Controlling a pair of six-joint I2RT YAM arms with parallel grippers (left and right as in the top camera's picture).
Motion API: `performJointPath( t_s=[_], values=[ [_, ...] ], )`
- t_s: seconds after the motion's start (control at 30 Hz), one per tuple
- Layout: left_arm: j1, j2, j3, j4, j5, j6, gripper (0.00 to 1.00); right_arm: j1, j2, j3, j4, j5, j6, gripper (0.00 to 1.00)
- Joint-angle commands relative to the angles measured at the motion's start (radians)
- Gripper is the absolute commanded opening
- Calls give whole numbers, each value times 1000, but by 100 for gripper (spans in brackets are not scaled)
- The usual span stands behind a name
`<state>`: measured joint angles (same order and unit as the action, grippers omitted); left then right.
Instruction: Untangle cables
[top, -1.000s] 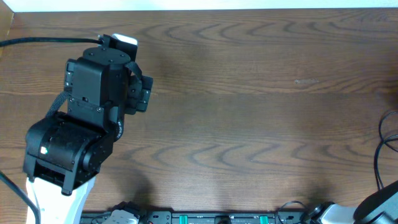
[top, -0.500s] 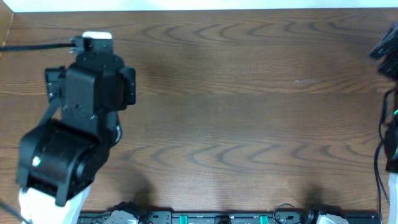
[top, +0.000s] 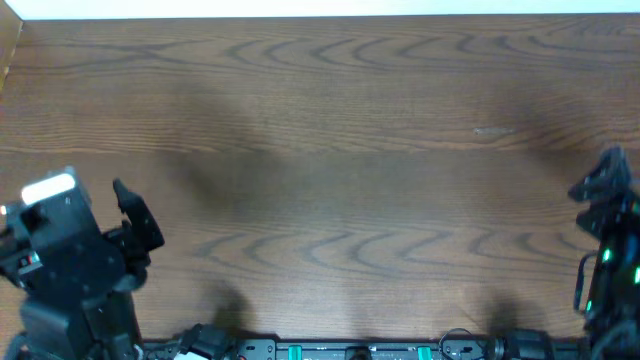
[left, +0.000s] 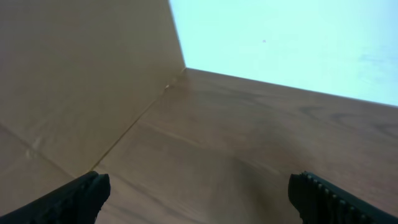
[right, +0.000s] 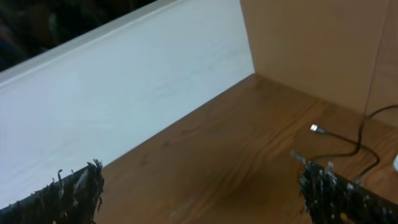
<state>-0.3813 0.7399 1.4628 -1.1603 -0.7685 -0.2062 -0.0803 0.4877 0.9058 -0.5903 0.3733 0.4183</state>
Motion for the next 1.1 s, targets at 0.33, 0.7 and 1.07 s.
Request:
performJointPath(
  t_s=[0.33,0.7,1.07],
  values=[
    [3,-561,-499,179,-151,-302,99,5,-291,-248,-144,-6,161,99],
    [3,-600,-531,163,-168,-345,99,5,-291,-280,-94,-18,161,99],
    [3,-600,-531,145,-168,-345,98,5,-290,-280,-95,-44,161,99]
  ],
)
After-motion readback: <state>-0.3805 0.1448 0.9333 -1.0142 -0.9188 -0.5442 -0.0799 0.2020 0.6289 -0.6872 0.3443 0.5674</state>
